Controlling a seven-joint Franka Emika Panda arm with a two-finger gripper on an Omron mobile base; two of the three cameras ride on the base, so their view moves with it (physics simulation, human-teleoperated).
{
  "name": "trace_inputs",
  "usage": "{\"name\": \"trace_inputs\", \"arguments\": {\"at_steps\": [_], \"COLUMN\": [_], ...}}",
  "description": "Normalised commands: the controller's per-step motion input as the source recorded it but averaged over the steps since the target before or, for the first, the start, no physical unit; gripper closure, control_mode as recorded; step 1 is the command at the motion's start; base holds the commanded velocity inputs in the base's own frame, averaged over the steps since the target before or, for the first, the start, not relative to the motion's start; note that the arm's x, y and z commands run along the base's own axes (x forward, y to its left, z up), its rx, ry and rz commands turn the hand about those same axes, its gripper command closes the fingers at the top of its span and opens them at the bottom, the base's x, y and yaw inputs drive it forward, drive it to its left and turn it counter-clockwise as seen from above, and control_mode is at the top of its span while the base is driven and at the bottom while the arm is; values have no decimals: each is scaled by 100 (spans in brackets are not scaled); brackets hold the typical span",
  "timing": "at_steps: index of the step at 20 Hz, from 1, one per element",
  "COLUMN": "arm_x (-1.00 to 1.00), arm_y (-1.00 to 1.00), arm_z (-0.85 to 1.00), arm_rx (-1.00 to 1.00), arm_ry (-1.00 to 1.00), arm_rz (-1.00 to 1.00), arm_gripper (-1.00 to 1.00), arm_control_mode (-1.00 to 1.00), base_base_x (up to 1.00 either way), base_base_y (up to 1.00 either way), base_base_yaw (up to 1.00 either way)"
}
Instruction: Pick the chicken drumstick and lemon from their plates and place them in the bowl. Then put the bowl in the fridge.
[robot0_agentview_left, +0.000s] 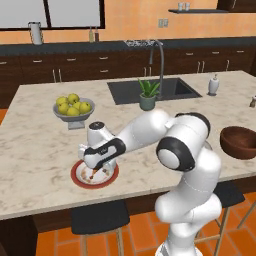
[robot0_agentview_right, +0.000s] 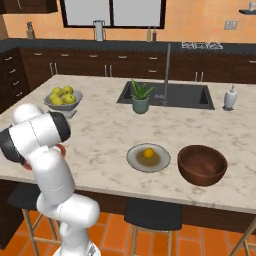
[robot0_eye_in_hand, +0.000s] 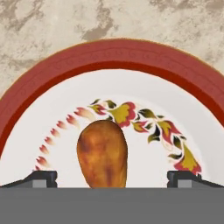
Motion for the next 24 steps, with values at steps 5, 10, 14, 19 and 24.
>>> {"name": "trace_inputs", "arguments": {"at_steps": [5, 10, 14, 19, 24], "arm_x": [14, 7, -2, -21, -64], "arm_y": [0, 0, -27, -61, -82], "arm_z": [-11, -24, -22, -1, 63], "arm_rx": [-2, -3, -4, 0, 1], "arm_ry": [0, 2, 2, 0, -5], "arm_rz": [4, 4, 7, 11, 13], "arm_gripper": [-100, 100, 100, 100, 100], "arm_control_mode": [-100, -100, -100, -100, -100], "base_base_x": [0, 0, 0, 0, 0], "base_base_y": [0, 0, 0, 0, 0], "base_base_yaw": [0, 0, 0, 0, 0]}}
